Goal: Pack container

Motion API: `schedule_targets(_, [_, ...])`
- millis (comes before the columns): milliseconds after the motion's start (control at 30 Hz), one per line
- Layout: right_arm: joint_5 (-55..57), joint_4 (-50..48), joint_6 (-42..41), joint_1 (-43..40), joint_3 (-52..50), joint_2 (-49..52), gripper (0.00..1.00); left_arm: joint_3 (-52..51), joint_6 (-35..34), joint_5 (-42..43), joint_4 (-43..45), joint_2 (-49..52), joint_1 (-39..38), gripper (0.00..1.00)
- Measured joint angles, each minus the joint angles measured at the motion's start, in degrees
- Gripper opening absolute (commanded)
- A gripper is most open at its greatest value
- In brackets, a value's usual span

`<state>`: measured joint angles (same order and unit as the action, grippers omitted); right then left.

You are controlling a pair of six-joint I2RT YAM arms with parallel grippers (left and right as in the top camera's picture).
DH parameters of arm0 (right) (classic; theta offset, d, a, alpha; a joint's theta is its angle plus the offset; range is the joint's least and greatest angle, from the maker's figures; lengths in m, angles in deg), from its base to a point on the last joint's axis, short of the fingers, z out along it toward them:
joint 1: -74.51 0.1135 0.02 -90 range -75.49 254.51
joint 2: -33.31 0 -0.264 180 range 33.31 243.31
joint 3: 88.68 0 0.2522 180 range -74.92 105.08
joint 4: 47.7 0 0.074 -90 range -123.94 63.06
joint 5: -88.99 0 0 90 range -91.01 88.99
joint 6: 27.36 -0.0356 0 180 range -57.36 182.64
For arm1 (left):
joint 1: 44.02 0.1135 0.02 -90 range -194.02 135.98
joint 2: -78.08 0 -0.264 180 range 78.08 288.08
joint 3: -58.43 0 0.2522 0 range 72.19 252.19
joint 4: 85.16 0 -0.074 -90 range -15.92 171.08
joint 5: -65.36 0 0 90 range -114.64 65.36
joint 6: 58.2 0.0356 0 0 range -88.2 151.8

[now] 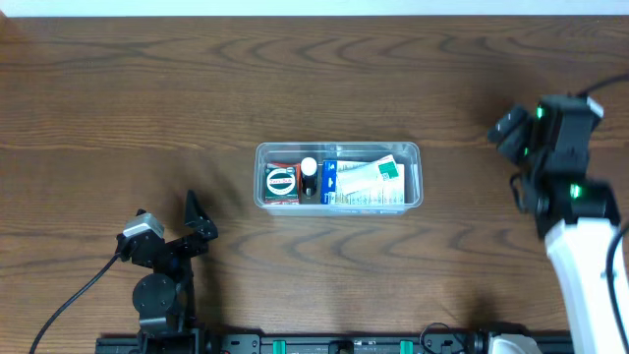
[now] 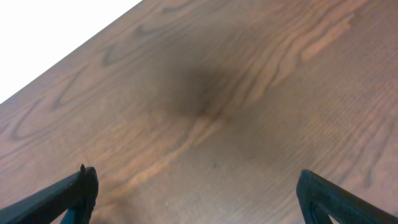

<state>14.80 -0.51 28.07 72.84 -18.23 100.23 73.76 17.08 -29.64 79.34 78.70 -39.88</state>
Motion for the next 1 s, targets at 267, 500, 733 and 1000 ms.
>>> schedule_targets(267, [-1.0,-18.8,0.0,0.0,-23.6,-20.9,0.99,0.0,0.0,0.2,-0.1,0.0,0.0,0.98])
schedule_targets(500, [-4.6,-26.5,2.2,0.0,-38.3,-37.2,0.99,0.0,0.0,0.2,-0.1,0.0,0.0,0.98])
schedule_targets(733, [-12.2,-29.9,10.7,0.1,-47.1,-50.0,0.99,0.0,0.0,0.2,-0.1,0.0,0.0,0.98])
schedule_targets(1000, [-17.0,-30.3,22.0,1.0,-51.1,-55.2,0.99,0.0,0.0,0.2,-0.1,0.0,0.0,0.98])
